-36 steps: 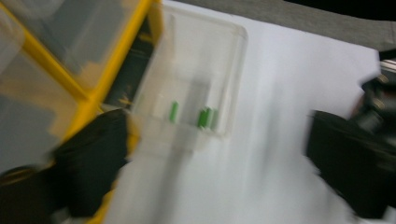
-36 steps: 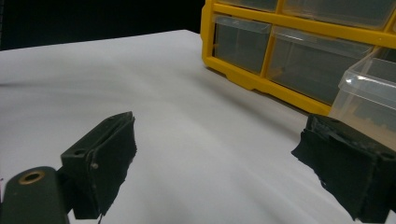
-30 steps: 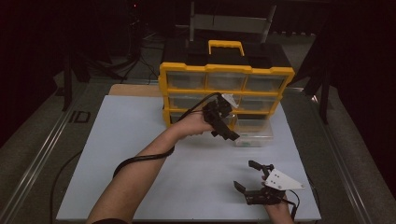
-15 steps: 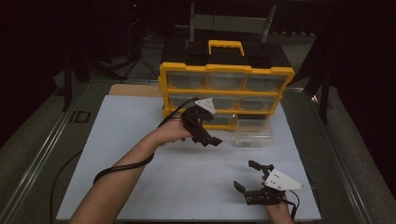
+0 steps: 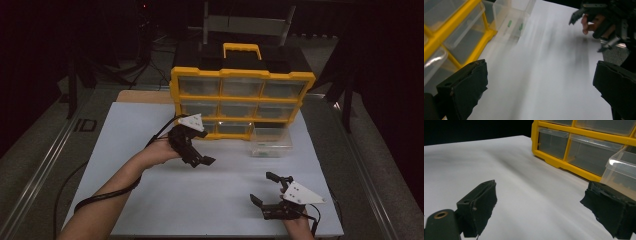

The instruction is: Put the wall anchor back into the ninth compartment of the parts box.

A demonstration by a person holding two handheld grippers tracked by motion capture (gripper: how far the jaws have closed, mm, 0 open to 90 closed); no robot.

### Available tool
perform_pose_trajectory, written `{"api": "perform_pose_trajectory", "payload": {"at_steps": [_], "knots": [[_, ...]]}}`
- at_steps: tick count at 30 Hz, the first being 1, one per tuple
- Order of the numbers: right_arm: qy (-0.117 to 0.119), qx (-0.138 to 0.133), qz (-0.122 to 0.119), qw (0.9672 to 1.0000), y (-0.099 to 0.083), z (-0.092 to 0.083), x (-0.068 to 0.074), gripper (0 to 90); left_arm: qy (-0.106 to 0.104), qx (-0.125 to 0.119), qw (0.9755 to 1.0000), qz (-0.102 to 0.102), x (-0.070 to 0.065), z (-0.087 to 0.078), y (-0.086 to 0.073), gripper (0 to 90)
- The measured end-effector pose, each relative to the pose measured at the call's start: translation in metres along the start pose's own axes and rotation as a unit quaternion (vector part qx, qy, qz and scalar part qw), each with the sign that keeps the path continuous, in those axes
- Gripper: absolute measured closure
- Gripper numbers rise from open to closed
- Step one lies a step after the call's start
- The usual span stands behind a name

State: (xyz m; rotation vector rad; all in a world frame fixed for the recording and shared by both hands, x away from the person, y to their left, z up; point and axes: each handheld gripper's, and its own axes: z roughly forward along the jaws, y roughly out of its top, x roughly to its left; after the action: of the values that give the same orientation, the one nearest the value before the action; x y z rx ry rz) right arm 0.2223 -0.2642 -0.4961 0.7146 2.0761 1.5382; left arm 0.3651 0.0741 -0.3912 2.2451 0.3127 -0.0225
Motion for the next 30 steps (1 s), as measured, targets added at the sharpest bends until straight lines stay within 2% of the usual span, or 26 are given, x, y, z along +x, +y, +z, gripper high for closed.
{"api": "perform_pose_trajectory", "payload": {"at_steps": [3,7,16,23,24,25,27,30], "knots": [[0.001,0.001,0.0,1.0,0.0,0.0,0.0,10.0,0.008,-0.009,0.9999,-0.006,-0.003,-0.009,-0.012,0.3],[-0.001,0.001,0.0,1.0,0.0,0.0,0.0,10.0,0.005,-0.024,0.9996,-0.013,-0.007,-0.024,-0.027,0.3],[-0.001,0.002,0.001,1.0,0.0,0.001,0.001,10.0,0.023,-0.035,0.9989,-0.021,-0.017,-0.049,-0.057,0.3],[-0.001,0.002,-0.001,1.0,0.0,0.001,0.001,10.0,0.03,-0.05,0.9978,-0.032,-0.023,-0.06,-0.08,0.3],[-0.001,0.002,-0.001,1.0,0.0,0.001,0.001,10.0,0.03,-0.05,0.9978,-0.032,-0.023,-0.06,-0.08,0.3],[-0.001,0.003,-0.001,1.0,0.0,0.001,0.001,10.0,0.024,-0.058,0.9972,-0.039,-0.024,-0.063,-0.087,0.3],[-0.001,0.003,-0.001,1.0,-0.001,0.002,0.0,10.0,0.03,-0.06,0.9969,-0.042,-0.025,-0.065,-0.094,0.3],[-0.001,0.004,-0.002,1.0,-0.001,0.002,0.0,10.0,0.028,-0.063,0.9965,-0.047,-0.025,-0.067,-0.101,0.3]]}}
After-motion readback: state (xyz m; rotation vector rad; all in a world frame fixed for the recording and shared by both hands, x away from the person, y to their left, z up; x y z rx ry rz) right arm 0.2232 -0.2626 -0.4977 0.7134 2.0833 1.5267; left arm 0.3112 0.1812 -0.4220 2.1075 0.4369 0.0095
